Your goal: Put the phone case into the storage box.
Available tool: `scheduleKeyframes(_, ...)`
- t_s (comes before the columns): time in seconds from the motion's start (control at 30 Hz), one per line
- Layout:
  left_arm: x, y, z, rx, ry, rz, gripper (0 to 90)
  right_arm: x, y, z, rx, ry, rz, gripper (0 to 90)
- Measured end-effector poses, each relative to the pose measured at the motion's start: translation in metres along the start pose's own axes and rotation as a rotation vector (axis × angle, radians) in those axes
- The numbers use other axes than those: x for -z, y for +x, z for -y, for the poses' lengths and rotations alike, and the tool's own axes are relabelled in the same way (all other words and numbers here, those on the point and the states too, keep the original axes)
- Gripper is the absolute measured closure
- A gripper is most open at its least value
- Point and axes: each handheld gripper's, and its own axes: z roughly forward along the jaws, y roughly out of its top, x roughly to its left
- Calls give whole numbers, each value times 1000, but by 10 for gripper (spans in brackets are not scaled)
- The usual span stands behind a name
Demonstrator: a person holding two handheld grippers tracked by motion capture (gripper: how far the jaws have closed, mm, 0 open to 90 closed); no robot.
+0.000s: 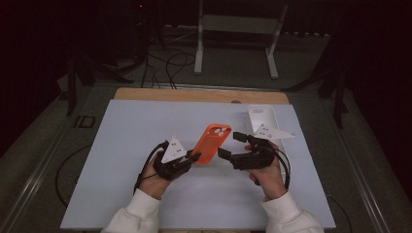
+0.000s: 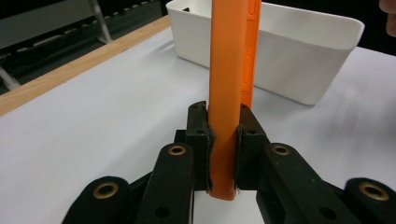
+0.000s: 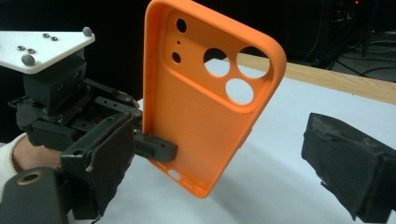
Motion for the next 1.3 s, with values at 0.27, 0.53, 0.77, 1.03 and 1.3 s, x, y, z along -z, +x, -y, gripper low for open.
scheduleKeyframes(0.27, -1, -4, 0, -7, -2, -49, 805, -4, 5, -1, -6, -1, 11, 94)
scheduleKeyframes(0.53, -4, -8, 2, -6, -4, -77, 805, -8, 8, -2, -22, -13, 21, 94)
scheduleKeyframes(0.77, -6, -11, 4, 27, -30, -114, 805, -10, 11, -5, -31, -20, 36, 88)
scheduleKeyframes(1.03, -9, -16, 5, 15, -26, -126, 805, -13, 11, -8, -56, -39, 58, 79)
scheduleKeyframes(1.3, -15, -26, 5, -25, 6, -140, 806, -20, 12, -12, -115, -39, 97, 81)
